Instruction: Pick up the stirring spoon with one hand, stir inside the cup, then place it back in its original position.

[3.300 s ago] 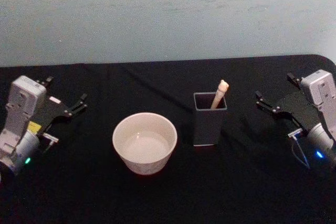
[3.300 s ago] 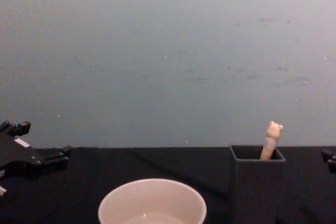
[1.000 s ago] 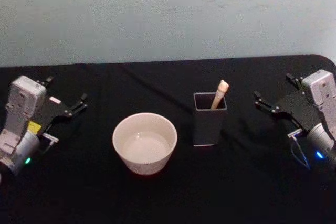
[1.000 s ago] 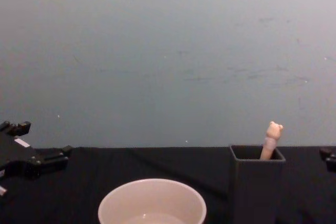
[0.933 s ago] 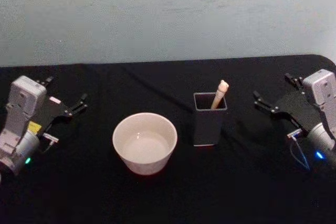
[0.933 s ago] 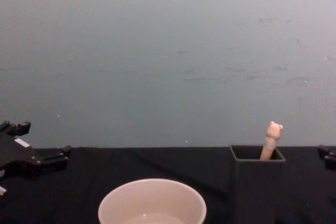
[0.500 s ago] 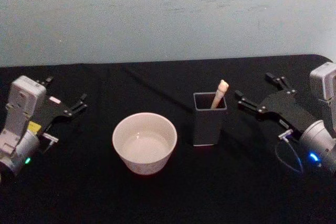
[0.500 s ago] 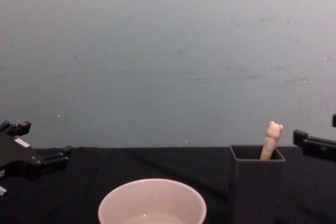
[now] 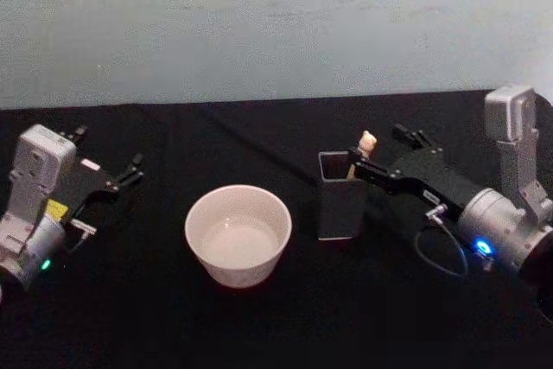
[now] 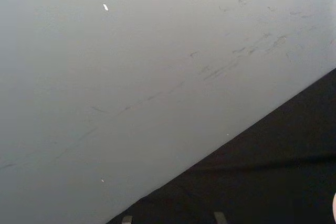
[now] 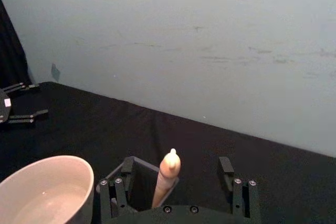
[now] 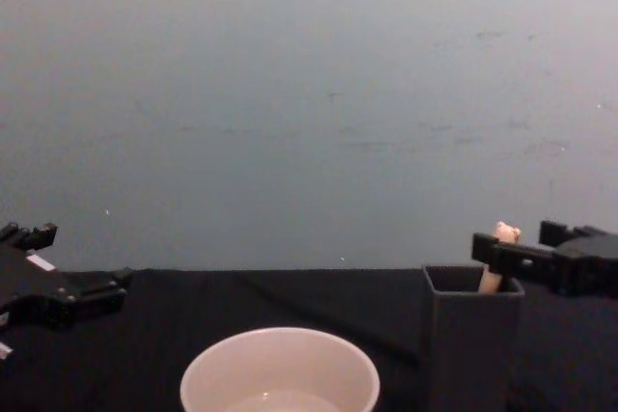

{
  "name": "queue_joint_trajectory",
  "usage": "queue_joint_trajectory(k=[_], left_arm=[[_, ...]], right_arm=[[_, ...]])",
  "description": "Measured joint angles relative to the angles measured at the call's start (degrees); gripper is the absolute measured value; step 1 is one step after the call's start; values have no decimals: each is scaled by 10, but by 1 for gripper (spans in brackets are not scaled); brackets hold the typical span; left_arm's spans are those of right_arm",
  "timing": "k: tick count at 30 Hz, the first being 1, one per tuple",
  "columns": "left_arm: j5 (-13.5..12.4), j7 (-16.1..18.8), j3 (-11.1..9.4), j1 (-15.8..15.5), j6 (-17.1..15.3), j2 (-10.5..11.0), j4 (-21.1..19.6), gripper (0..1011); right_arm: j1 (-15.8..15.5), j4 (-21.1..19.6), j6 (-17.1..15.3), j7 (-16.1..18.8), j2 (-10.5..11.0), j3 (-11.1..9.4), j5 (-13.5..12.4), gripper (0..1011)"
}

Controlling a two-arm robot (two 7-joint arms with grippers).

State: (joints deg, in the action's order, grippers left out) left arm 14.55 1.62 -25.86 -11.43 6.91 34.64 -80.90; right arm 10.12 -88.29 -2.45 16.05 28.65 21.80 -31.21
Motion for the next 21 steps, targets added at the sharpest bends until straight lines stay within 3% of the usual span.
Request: queue_joint_trajectory(k=[7,21], left_arm=[[0,0,0,0,0,0,0,1001],[0,0,0,0,0,0,0,1001]], right_arm=[[23,30,-22,8,-27,1,-1,1000],[35,48,-32,25,-47,-5,11,1000]])
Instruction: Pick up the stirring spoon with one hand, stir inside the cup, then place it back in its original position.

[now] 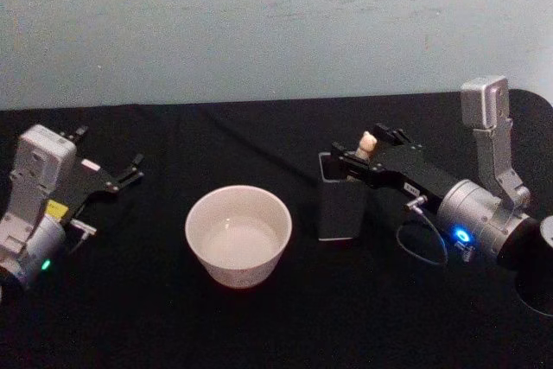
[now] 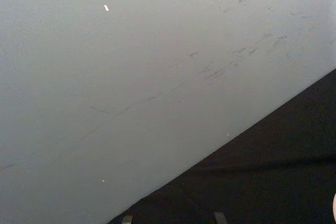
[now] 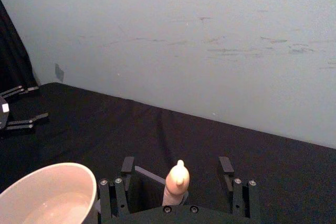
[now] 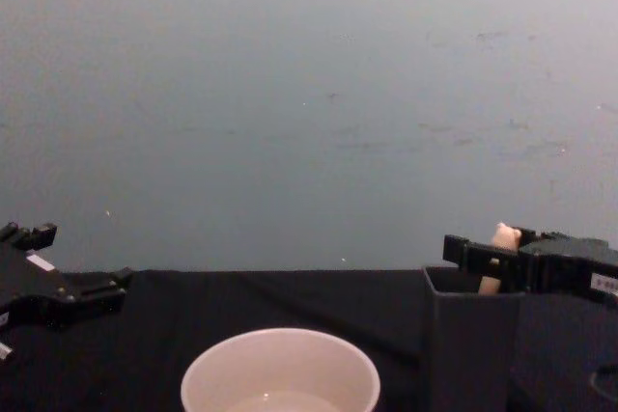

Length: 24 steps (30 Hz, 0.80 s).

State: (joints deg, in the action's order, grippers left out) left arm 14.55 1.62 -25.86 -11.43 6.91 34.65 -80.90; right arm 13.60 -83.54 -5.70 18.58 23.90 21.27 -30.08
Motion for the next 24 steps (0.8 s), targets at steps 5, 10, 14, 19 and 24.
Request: queue_joint_trajectory(k=[5,10,14,19,24], left_arm=[[0,0,0,0,0,0,0,1001],[0,0,0,0,0,0,0,1001],[0,0,0,0,0,0,0,1001],[0,0,0,0,0,0,0,1001],[0,0,0,0,0,0,0,1001]], right_arm=[[0,0,0,0,0,0,0,1000],[0,0,0,-1,1,0,0,992],[0,0,0,-1,1,0,0,927],[0,0,0,-1,1,1,-1,787],[0,0,0,-2,1,1,-1,625]])
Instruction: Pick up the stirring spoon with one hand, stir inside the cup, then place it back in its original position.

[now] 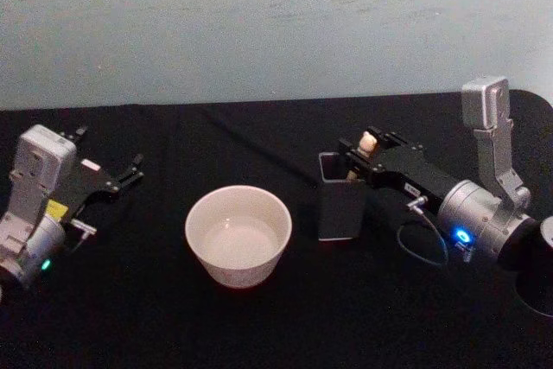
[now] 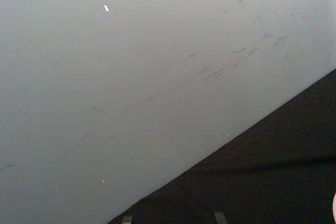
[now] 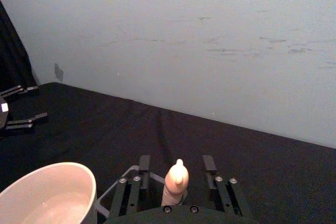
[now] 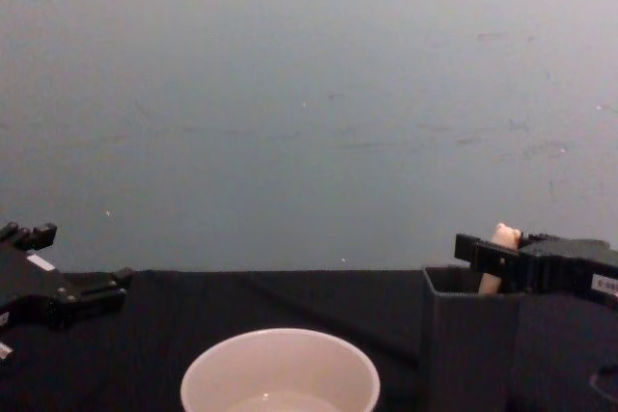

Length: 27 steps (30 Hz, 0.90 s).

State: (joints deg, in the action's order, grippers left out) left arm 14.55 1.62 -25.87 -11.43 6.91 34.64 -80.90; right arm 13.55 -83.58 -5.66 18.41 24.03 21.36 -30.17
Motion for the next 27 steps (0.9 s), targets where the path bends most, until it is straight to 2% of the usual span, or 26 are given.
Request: queue_joint_trajectory(k=[1,2,7,10,13,27], left_arm=[[0,0,0,0,0,0,0,1001],[0,0,0,0,0,0,0,1001],[0,0,0,0,0,0,0,1002],[0,0,0,0,0,0,0,1001],[0,0,0,0,0,0,0,1002],[0,0,0,0,0,0,0,1001]], right_arm=[[0,0,0,0,0,0,0,625],[0,0,0,0,0,0,0,567],[0,0,0,0,0,0,0,399],[0,0,0,-1,0,0,0,332],[0,-1,0,-1,0,0,-1,222],[-5,-11,3,10,-3,-6,6,215]])
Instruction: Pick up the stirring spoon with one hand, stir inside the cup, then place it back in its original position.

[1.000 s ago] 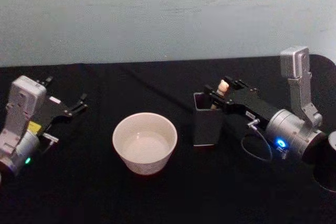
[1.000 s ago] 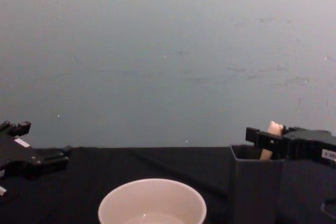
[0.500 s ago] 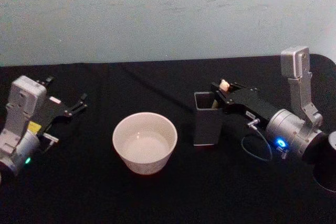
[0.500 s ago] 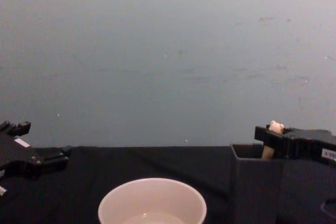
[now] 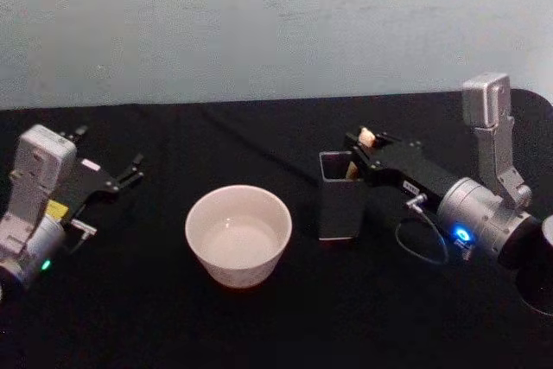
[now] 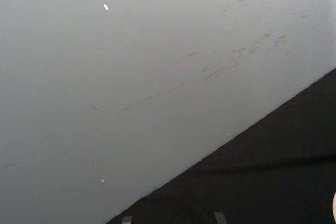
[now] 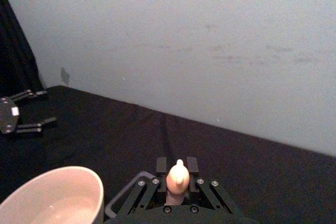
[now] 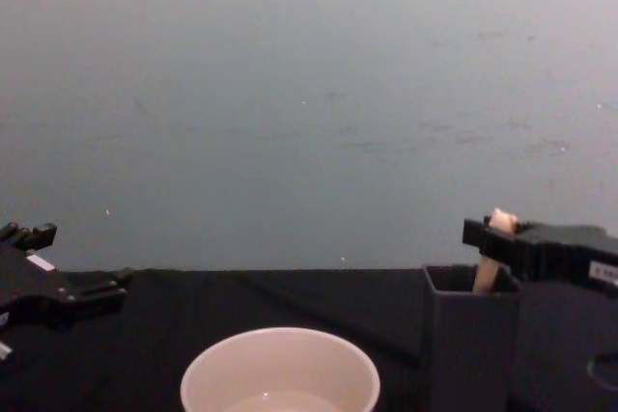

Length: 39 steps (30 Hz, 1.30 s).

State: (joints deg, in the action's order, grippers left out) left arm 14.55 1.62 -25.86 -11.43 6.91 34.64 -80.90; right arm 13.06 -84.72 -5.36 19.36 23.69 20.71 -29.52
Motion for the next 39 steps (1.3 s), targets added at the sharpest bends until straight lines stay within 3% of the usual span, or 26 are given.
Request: queue_joint_trajectory(k=[11,19,28,33,39], left_arm=[[0,0,0,0,0,0,0,1001],[0,0,0,0,0,0,0,1001],[0,0,0,0,0,0,0,1001],[0,0,0,0,0,0,0,1001],[0,0,0,0,0,0,0,1001]], right_arm=[[-1,-51,30,29,21,-13,30,215],[1,-77,68,56,36,-27,37,215],[22,-87,108,82,35,-34,36,215],[41,-74,125,101,24,-20,37,215],[62,-48,143,138,9,13,36,215]])
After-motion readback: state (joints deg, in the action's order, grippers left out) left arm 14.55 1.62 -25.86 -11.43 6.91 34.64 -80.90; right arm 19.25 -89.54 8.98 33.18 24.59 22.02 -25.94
